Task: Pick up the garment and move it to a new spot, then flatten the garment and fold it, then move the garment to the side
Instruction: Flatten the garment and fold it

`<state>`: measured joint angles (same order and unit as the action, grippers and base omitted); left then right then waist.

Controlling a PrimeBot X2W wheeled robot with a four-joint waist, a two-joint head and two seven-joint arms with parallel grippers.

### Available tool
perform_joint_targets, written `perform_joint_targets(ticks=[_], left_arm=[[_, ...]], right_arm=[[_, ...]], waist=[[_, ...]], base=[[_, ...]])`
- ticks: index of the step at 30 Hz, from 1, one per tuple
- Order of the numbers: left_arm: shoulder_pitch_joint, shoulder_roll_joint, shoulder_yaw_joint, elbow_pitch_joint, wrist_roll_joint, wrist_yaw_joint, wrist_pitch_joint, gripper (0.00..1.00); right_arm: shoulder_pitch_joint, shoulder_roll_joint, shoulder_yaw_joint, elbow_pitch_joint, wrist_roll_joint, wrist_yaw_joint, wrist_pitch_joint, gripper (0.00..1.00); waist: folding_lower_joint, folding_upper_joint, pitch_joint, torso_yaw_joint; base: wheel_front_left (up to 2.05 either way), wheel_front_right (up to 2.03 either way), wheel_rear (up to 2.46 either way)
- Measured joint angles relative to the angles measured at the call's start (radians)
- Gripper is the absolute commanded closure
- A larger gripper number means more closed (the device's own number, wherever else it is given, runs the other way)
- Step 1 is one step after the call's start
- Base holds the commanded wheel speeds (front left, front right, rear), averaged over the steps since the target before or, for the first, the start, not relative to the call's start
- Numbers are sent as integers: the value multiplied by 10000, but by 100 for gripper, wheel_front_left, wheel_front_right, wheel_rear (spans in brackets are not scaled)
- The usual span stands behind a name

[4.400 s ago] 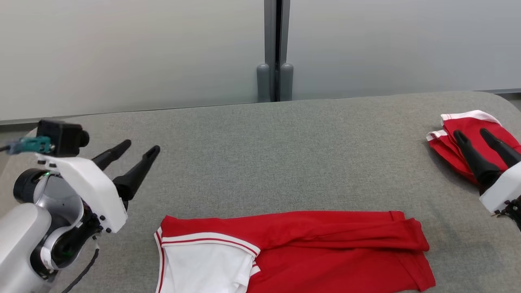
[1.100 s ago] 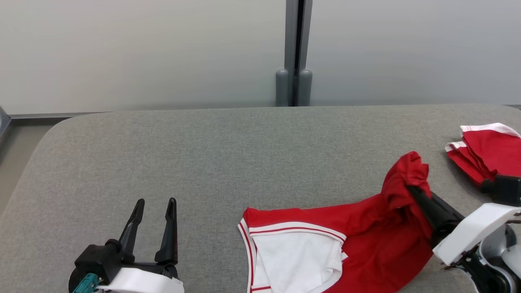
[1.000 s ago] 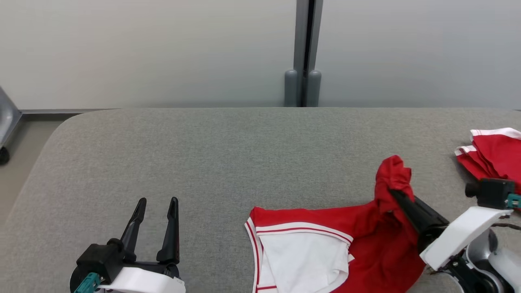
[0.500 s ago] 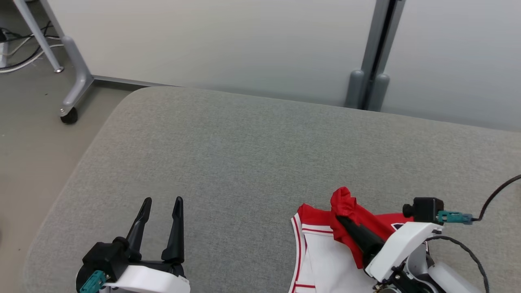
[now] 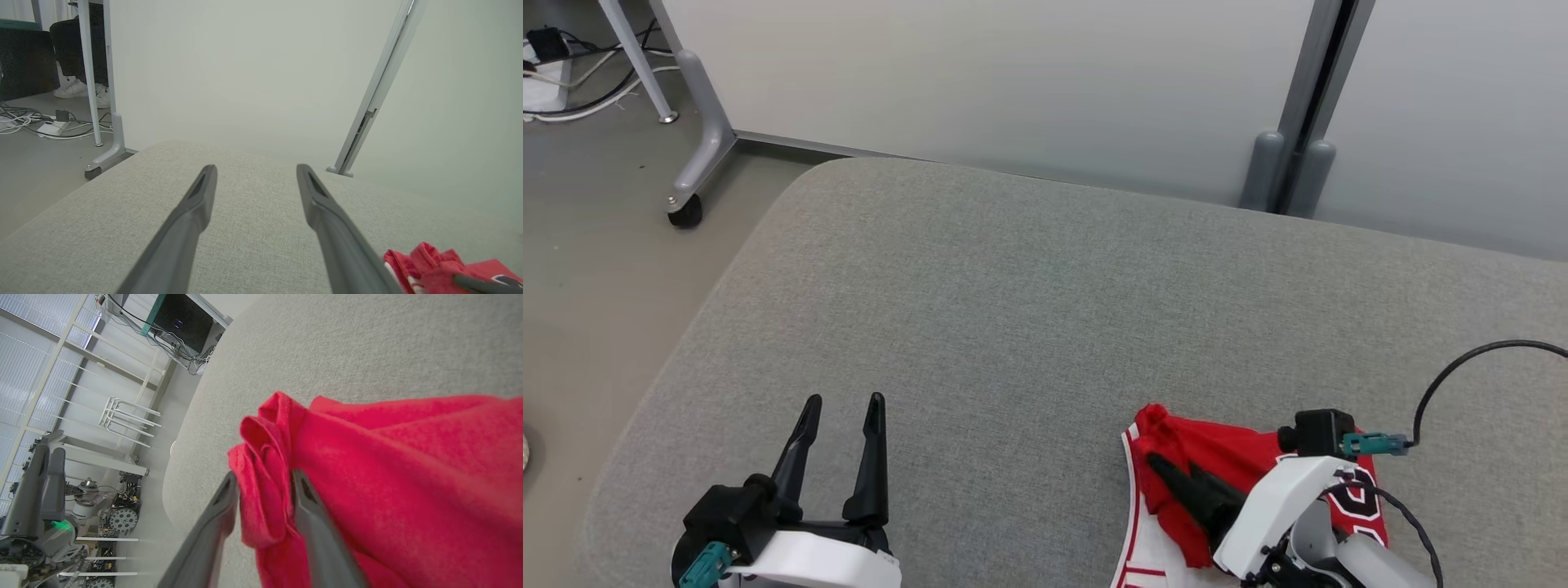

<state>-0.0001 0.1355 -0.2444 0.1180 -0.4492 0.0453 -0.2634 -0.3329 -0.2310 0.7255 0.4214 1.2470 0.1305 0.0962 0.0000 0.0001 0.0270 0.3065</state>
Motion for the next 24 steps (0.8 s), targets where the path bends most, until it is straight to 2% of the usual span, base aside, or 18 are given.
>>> perform_joint_targets(ticks=[4,7,14,19,24], left_arm=[[-36,-10,48,2,19,-2,0,0],[-44,-13,79,-4,50,-2,0,0],[-54,-40,232,-96,127,-2,0,0],[-51,-119,439,-238,180,-12,-2,0],[62,-215,748,-401,274,-15,-2,0]], right_arm=[[-123,-2,90,-466,-13,0,-178,0],[-266,-186,274,-1361,4,0,-364,0],[-532,-1557,-288,-2686,-314,0,-1517,0],[-547,-2447,-1106,-2798,-995,0,-2727,0],[-183,-2847,-1994,-2545,-2088,0,-3348,0]], waist=[[0,0,44,-272],[0,0,48,-535],[0,0,12,-1300],[0,0,-66,-1832],[0,0,-197,-2264]], base=[[0,0,0],[0,0,0],[0,0,0],[0,0,0],[0,0,0]])
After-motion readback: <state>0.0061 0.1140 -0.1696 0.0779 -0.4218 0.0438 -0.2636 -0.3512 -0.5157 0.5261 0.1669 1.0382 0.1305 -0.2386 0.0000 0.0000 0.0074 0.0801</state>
